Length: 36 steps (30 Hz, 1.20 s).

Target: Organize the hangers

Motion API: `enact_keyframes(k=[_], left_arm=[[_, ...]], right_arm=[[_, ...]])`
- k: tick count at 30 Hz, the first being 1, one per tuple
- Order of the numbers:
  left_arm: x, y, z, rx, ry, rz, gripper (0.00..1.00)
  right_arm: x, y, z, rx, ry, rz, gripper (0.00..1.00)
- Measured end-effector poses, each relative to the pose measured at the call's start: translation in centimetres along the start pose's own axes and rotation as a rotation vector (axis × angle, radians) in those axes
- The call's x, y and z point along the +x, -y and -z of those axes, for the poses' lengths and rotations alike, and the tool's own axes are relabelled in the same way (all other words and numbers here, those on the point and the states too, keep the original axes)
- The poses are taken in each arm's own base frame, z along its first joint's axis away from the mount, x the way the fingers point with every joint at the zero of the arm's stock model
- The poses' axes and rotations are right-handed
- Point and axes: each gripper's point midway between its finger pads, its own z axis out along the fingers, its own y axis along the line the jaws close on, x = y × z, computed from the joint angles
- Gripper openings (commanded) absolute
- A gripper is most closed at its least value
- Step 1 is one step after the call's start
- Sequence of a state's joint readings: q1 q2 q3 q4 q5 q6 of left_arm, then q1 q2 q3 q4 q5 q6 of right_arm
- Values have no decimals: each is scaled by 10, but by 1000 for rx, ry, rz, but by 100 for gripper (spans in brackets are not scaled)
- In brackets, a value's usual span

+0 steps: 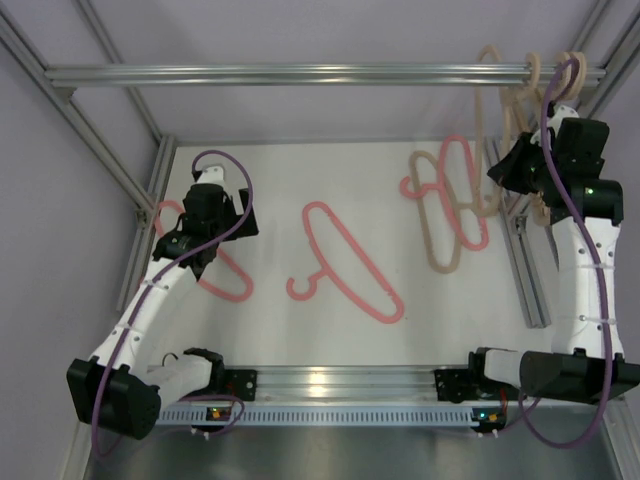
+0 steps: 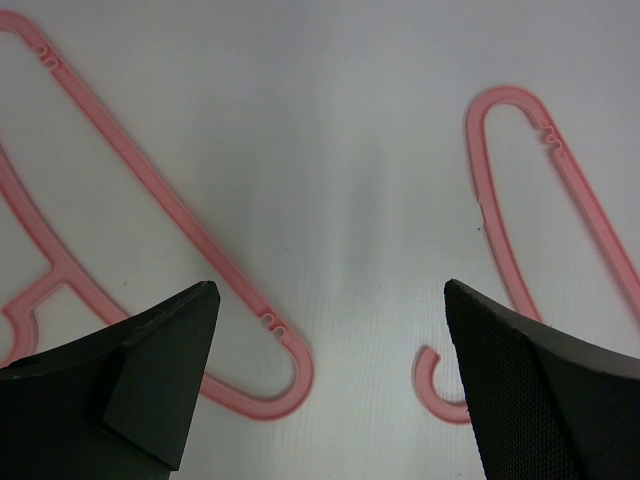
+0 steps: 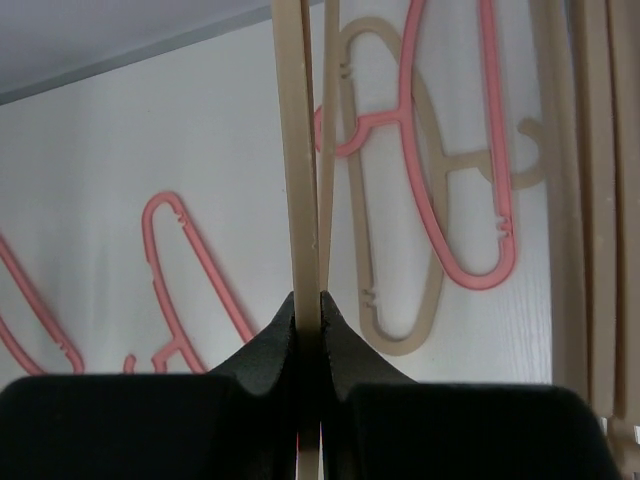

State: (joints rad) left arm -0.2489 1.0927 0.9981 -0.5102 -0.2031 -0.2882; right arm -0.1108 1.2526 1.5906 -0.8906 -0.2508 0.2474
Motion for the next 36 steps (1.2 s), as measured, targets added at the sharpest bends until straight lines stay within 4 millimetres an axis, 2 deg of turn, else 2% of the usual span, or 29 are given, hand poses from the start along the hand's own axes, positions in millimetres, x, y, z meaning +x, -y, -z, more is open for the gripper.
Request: enact_keyframes(k=[7,11,13,14,16,17,19,20,22,26,30,34,36], left_arm=[[0,0,0,0,0,0,98],[0,0,0,0,0,0,98],[0,0,0,0,0,0,98],[0,0,0,0,0,0,98],[0,0,0,0,0,0,98],[0,0,0,0,0,0,98],[0,0,0,0,0,0,98],[0,0,0,0,0,0,98],[0,0,0,0,0,0,98],[0,0,0,0,0,0,98],[0,0,0,0,0,0,98],[0,0,0,0,0,0,98],[0,0,0,0,0,0,98]], right_arm=[[-12,34,6,79,40,-68,0],[-14,40,8,95,50,-77,2],[-15,39,11,98,57,-78,10],[-15,38,13,98,63,-78,20],[-16,36,21,102,78,-83,33],[-16,35,26,104,88,-81,45],[-19,31,40,106,121,-75,56],[-21,29,46,104,139,-67,65],[-25,23,64,101,188,-54,74],[-38,8,102,90,302,-16,83],[-43,2,137,107,406,13,88],[-48,-2,165,133,508,44,92],[-50,-6,170,120,542,68,96]])
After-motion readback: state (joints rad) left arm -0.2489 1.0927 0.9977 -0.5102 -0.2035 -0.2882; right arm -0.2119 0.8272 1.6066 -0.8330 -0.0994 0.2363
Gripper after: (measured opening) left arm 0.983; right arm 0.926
